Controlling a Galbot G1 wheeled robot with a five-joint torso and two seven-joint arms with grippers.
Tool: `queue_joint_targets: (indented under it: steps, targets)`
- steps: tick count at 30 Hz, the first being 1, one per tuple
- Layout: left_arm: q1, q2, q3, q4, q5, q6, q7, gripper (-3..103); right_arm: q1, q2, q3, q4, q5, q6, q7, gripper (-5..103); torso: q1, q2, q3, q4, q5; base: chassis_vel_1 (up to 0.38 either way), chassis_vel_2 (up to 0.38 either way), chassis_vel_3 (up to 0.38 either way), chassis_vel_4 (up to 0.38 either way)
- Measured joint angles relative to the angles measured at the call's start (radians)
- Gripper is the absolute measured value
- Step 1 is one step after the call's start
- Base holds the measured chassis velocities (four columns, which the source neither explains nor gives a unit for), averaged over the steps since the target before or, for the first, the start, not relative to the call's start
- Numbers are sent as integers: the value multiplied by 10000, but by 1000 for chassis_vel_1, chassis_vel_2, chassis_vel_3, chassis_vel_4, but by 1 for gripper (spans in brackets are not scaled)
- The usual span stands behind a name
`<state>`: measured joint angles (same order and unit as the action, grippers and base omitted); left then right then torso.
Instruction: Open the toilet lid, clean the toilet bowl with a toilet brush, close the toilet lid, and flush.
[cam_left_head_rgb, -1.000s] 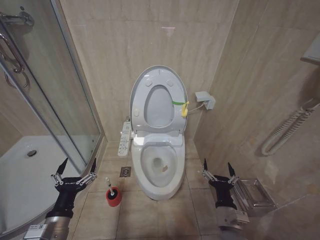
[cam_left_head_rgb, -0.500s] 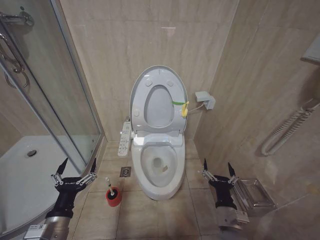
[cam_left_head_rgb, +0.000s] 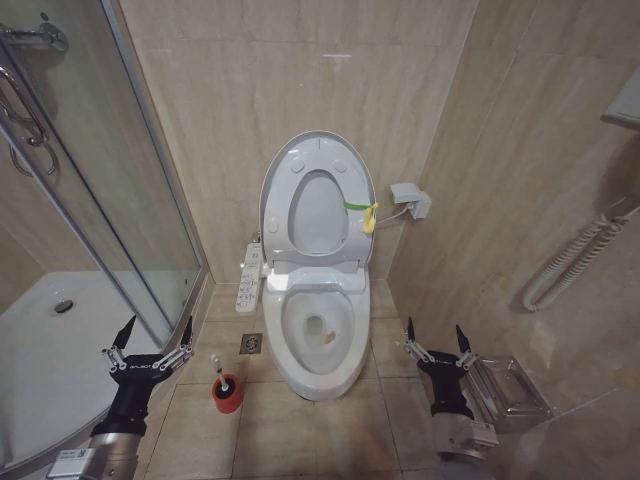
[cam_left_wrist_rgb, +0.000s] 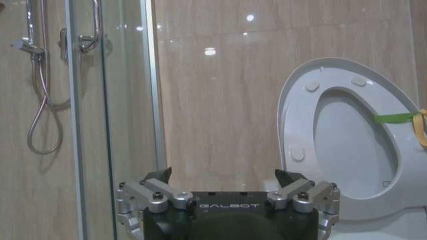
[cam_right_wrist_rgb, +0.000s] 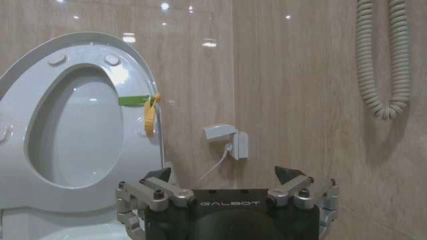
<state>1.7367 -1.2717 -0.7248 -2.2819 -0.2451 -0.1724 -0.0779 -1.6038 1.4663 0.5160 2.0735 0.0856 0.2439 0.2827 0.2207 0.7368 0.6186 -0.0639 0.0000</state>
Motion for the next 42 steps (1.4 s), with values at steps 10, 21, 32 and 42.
queue_joint_targets:
  steps: [10, 21, 32, 42]
  targets:
    - [0, 0, 0, 0, 0, 0, 0, 100, 0, 0, 0, 0, 0, 0, 0, 100, 0, 0, 0, 0, 0, 0, 0, 0, 0]
    - [0, 0, 0, 0, 0, 0, 0, 100, 0, 0, 0, 0, 0, 0, 0, 100, 0, 0, 0, 0, 0, 0, 0, 0, 0]
    - [-113, -82, 127, 8, -1, 328, -3, 100, 0, 0, 0, 0, 0, 0, -1, 100, 0, 0, 0, 1, 1, 0, 0, 0, 0]
    - [-1095, -831, 1236, 248, -45, 3183, -70, 100, 0, 0, 0, 0, 0, 0, 0, 100, 1, 0, 0, 0, 1, 0, 0, 0, 0]
